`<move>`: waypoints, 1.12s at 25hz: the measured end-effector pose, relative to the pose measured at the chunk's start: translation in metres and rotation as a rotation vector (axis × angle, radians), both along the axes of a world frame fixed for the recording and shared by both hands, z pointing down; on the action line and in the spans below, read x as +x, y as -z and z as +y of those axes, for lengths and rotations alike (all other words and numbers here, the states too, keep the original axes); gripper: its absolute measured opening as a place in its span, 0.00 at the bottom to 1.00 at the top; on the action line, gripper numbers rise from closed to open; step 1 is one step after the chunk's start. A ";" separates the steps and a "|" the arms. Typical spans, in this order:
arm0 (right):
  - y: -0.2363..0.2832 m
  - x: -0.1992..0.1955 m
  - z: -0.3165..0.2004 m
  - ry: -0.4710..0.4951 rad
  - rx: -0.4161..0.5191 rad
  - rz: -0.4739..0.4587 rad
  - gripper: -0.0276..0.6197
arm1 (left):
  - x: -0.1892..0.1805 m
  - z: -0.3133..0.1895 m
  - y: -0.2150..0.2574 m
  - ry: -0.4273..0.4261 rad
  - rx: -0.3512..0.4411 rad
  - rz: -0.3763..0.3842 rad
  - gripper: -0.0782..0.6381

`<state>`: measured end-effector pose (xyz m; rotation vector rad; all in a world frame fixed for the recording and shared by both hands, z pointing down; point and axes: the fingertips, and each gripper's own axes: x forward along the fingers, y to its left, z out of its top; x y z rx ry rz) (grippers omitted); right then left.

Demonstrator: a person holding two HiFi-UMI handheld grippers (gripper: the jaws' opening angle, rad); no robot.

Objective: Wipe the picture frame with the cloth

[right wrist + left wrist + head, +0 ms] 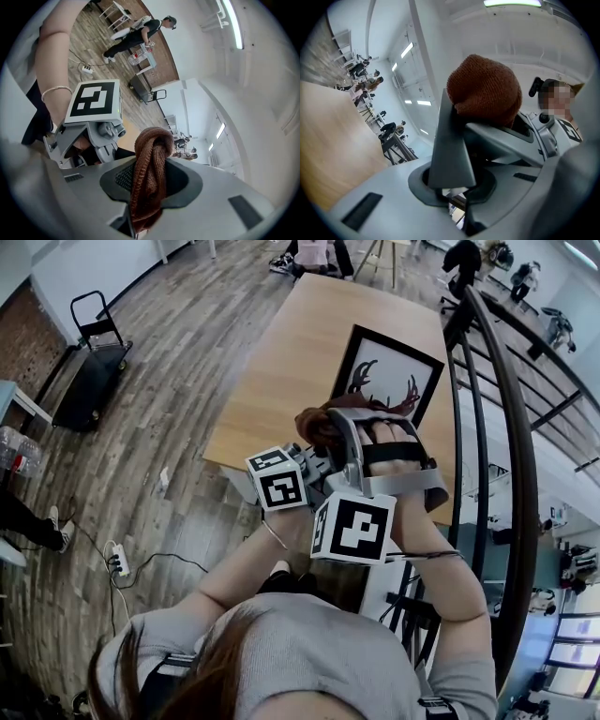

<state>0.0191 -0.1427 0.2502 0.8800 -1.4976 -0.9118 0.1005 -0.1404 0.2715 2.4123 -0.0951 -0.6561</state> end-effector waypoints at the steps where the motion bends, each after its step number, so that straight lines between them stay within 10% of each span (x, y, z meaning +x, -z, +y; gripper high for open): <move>1: -0.001 0.000 0.001 0.003 -0.007 -0.003 0.25 | 0.000 -0.001 -0.001 0.003 0.001 -0.004 0.13; 8: 0.004 -0.007 -0.001 0.029 -0.002 -0.041 0.25 | -0.004 -0.007 -0.002 0.017 -0.007 0.003 0.13; 13: 0.088 0.013 -0.004 0.004 0.178 -0.207 0.25 | -0.013 -0.013 -0.001 0.034 -0.018 0.023 0.13; 18: 0.156 0.061 -0.023 -0.088 0.337 -0.157 0.25 | -0.018 -0.012 0.003 0.049 -0.015 0.043 0.13; 28: 0.104 0.077 -0.068 -0.146 0.208 -0.008 0.25 | -0.018 -0.009 0.011 0.029 0.006 0.061 0.13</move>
